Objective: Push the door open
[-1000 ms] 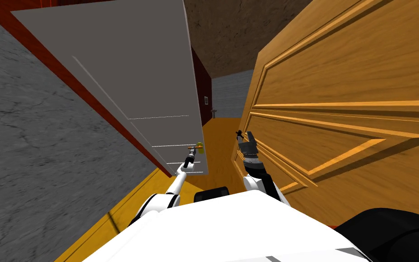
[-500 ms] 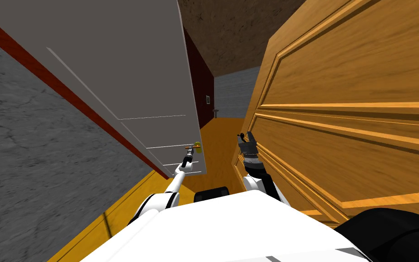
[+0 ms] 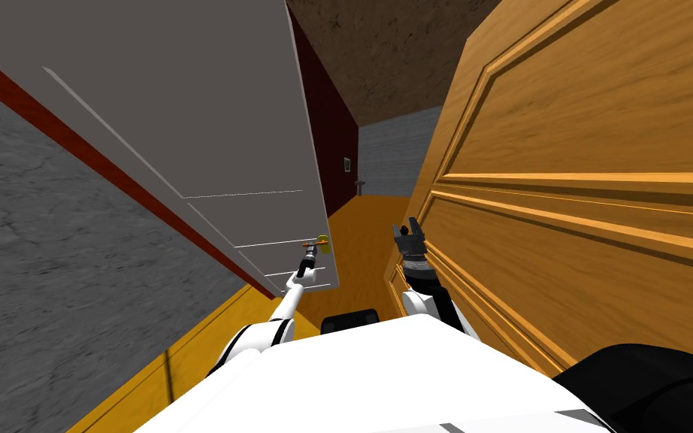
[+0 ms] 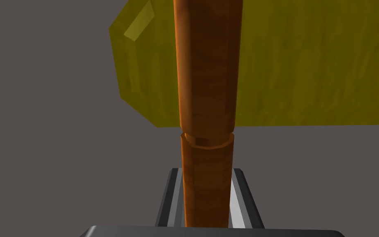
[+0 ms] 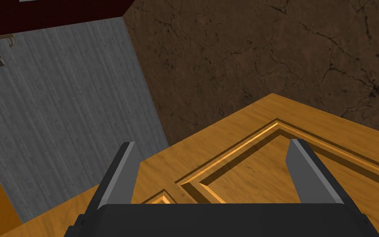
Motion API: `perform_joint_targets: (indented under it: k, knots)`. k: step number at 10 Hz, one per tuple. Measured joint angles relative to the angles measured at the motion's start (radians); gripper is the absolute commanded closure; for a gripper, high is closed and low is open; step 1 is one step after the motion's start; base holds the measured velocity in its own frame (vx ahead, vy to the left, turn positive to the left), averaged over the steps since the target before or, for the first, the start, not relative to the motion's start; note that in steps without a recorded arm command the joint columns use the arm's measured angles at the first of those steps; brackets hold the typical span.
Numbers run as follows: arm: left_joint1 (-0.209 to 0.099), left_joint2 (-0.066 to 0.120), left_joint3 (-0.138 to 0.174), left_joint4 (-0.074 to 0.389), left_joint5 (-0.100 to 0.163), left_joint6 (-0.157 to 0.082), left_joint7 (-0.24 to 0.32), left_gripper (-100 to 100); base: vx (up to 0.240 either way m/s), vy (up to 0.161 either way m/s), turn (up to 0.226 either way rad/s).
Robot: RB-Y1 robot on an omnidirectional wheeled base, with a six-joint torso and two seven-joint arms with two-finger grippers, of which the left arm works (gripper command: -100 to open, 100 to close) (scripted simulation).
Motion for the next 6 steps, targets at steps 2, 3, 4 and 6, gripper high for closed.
perform_joint_targets:
  k: [2, 3, 4, 6]
  knots:
    - [-0.006, 0.003, 0.014, 0.01, 0.004, -0.005, -0.004, 100, 0.101, -0.033, 0.086]
    - [-0.007, -0.006, 0.023, 0.013, 0.004, -0.005, -0.016, 100, 0.192, -0.069, 0.111]
    - [-0.008, -0.016, 0.036, 0.019, 0.005, -0.006, -0.034, 100, 0.169, -0.052, 0.119]
    - [-0.02, -0.033, 0.062, 0.03, 0.008, -0.01, -0.068, 100, 0.189, -0.076, 0.122]
